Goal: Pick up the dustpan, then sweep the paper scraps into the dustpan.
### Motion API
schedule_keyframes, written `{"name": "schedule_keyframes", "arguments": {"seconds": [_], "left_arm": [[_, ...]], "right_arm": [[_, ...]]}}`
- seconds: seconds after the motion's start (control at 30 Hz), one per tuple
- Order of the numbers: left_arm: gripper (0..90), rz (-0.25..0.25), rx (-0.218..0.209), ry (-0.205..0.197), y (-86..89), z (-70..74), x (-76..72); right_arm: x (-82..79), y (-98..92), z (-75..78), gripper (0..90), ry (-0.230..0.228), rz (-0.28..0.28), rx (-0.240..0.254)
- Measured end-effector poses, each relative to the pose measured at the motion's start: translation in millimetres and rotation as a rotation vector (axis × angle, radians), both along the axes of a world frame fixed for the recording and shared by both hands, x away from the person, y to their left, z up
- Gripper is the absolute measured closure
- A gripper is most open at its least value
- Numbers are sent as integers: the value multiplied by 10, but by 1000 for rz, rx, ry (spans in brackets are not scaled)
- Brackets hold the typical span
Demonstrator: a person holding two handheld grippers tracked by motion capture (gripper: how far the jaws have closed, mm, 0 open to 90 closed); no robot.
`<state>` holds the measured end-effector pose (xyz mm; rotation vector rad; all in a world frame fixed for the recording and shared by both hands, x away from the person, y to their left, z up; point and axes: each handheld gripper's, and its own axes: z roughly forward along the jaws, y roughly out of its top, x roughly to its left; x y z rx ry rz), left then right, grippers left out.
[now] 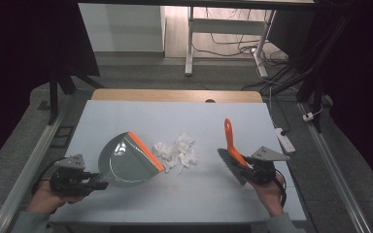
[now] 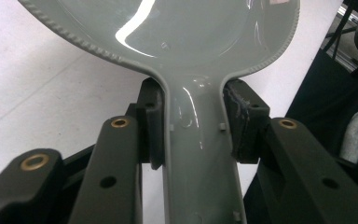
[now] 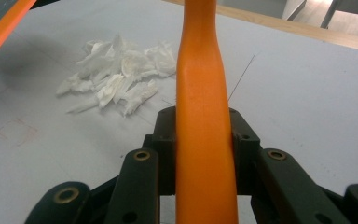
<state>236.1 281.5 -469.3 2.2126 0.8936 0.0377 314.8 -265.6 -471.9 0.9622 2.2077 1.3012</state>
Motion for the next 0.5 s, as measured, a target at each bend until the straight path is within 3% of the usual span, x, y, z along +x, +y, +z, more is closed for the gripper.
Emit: {"name": "schedule_keyframes", "arguments": {"seconds": [0.5], "left_arm": [[621, -9, 24, 38, -24, -69, -12]], "right_arm": [[58, 109, 19, 702, -3, 14, 21]]}}
